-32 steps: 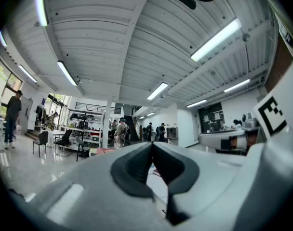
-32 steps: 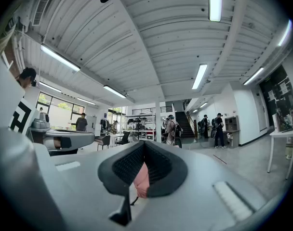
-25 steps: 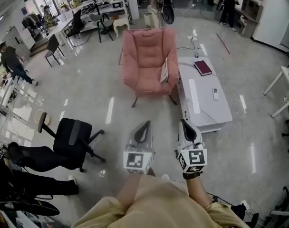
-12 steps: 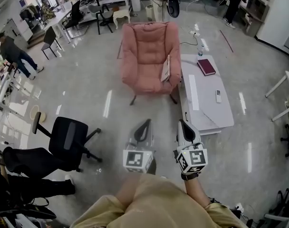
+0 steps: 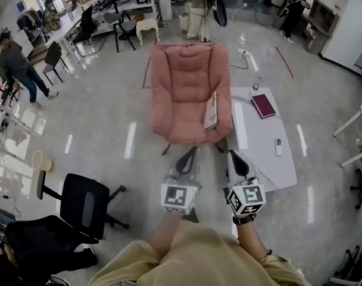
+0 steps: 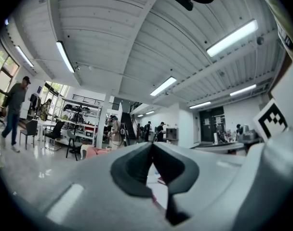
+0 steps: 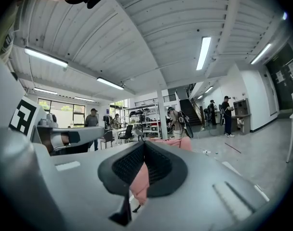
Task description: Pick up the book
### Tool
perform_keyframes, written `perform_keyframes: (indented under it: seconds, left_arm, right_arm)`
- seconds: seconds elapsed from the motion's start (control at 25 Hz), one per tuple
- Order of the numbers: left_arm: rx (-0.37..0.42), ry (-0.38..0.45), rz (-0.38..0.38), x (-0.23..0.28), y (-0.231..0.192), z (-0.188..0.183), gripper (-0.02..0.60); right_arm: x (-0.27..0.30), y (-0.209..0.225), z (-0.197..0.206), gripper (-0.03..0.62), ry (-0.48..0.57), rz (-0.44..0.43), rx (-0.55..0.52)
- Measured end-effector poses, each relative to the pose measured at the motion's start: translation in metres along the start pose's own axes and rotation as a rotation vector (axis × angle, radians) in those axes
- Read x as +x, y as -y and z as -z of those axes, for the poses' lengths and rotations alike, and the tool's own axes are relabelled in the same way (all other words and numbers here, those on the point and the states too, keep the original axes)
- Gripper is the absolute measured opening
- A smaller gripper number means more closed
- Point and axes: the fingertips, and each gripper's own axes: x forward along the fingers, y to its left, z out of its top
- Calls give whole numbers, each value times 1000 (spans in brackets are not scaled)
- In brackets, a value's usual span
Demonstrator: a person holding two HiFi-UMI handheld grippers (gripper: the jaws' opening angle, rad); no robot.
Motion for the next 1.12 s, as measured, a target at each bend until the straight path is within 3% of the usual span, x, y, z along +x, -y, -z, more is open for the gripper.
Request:
perform_keyframes:
  seconds: [0.28,0.52,0.72,1.12]
  left_arm:
    - [-13,-29,26,89,-87,10,0]
    - [-62,-113,76,155,-120,49,0]
    - [-81,-190,111,223,-129,101,0]
    - [-168,-390,89,370,-166,216,0]
  right_arm:
    - [116,34,-4,5,-33,39,-6]
    - [183,84,29,5,-157,63,19]
    - [240,147,82,5,-274,85,54]
    - [389,253,228,56,-581,30,160]
